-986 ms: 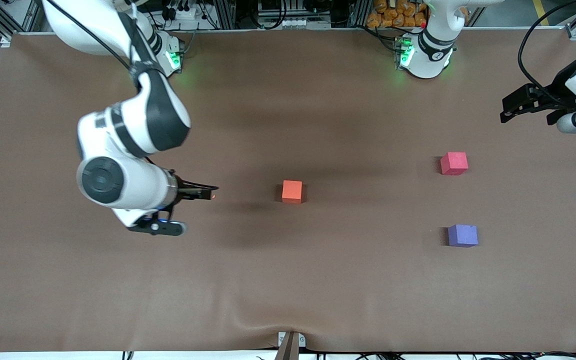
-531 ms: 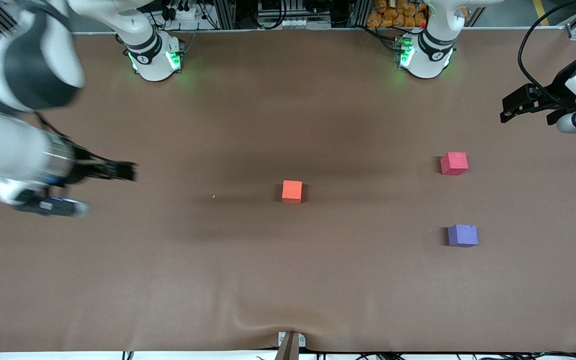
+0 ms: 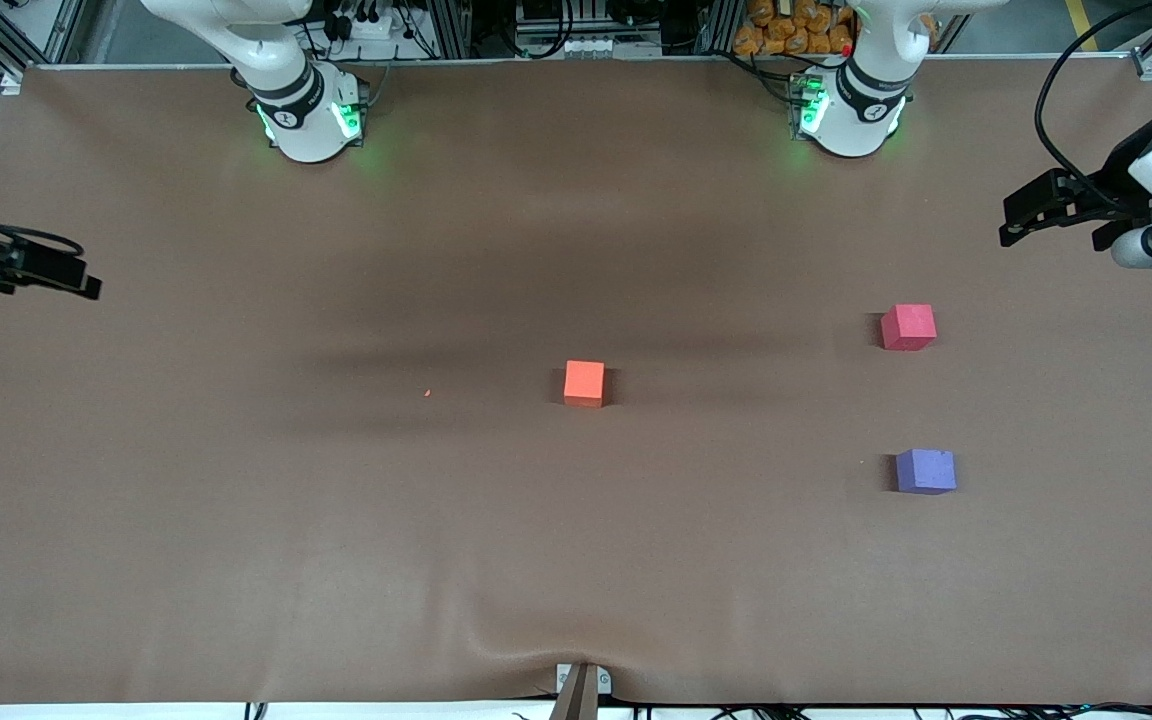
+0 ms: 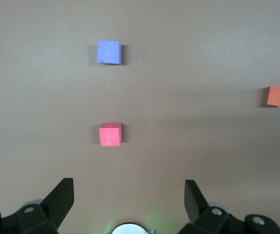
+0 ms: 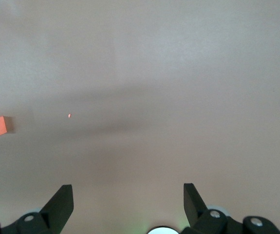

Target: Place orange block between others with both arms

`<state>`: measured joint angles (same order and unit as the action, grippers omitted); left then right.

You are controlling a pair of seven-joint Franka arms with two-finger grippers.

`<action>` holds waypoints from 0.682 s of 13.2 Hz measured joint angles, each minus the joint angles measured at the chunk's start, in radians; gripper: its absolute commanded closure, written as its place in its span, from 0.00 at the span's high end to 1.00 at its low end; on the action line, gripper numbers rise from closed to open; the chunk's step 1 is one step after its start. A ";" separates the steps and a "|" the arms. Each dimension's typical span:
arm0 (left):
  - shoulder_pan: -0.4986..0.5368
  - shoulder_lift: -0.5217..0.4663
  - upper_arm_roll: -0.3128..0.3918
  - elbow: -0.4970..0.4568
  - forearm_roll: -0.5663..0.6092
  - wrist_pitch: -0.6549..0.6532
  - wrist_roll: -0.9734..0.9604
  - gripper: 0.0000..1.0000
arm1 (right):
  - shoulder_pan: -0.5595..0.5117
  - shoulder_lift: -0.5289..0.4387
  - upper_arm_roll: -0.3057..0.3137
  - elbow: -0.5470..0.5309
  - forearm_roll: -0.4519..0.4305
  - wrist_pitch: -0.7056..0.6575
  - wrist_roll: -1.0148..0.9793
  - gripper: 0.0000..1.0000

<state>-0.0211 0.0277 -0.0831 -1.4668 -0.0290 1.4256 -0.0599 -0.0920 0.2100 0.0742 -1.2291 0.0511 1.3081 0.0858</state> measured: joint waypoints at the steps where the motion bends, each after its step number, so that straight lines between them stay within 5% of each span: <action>1: 0.000 0.004 0.000 0.000 0.000 0.005 0.000 1.00 | -0.033 -0.009 0.041 -0.011 -0.016 0.000 0.000 1.00; 9: -0.008 0.087 -0.007 0.000 -0.092 0.140 0.001 1.00 | -0.082 -0.152 0.065 -0.163 -0.115 0.044 -0.060 1.00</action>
<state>-0.0291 0.1148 -0.0905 -1.4672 -0.1209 1.5658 -0.0590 -0.1739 0.0580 0.1391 -1.3918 -0.0642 1.3520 0.0255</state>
